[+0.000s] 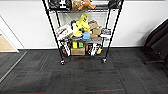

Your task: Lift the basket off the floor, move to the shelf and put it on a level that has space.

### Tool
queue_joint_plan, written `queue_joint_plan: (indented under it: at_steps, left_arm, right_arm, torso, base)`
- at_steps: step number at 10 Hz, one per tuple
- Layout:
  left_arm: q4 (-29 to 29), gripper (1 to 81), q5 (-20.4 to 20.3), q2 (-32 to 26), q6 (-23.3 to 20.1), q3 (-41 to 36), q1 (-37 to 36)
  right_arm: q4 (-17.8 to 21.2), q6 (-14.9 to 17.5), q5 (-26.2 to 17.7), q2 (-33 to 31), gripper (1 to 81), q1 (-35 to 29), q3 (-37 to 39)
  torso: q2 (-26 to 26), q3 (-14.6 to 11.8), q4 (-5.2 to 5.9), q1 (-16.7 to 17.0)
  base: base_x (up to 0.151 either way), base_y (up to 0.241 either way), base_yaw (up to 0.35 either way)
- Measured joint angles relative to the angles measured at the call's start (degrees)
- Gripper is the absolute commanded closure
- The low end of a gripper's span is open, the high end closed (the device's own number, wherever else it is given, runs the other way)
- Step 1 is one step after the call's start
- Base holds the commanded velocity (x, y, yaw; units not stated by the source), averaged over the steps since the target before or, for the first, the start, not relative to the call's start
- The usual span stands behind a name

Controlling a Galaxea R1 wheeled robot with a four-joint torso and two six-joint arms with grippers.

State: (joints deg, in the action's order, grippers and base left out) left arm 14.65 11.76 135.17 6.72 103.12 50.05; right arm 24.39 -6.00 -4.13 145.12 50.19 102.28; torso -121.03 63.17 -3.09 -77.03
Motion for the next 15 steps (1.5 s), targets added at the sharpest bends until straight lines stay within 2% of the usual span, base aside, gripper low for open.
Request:
queue_joint_plan:
  at_steps: [5,9,12,15]
  left_arm:
    - [0.12,81.1,0.17,0.17,-0.07,-1.05,0.24]
    - [0.11,81.1,0.63,0.41,-0.30,-1.80,0.57]
    - [1.30,81.1,4.33,1.82,0.67,0.00,-2.77]
    - [4.23,81.1,5.05,1.84,0.39,0.82,-8.85]
  right_arm:
    - [-0.01,0.02,0.45,-5.34,81.1,0.44,-7.16]
    - [0.00,-0.01,1.16,-8.37,81.1,0.55,-10.39]
    - [0.22,-1.57,0.66,-8.46,81.1,-2.23,-10.41]
    - [0.44,-2.29,2.18,-8.33,81.1,-5.51,-10.39]
  torso:
    - [8.94,-9.12,0.00,5.86]
    - [18.12,-18.10,0.00,11.85]
    - [22.60,-19.34,0.00,14.80]
    - [28.41,-19.34,0.00,18.50]
  base:
    - [0.000,0.000,0.000]
    - [0.000,0.000,0.000]
    - [0.000,0.000,0.000]
    - [0.000,0.000,0.000]
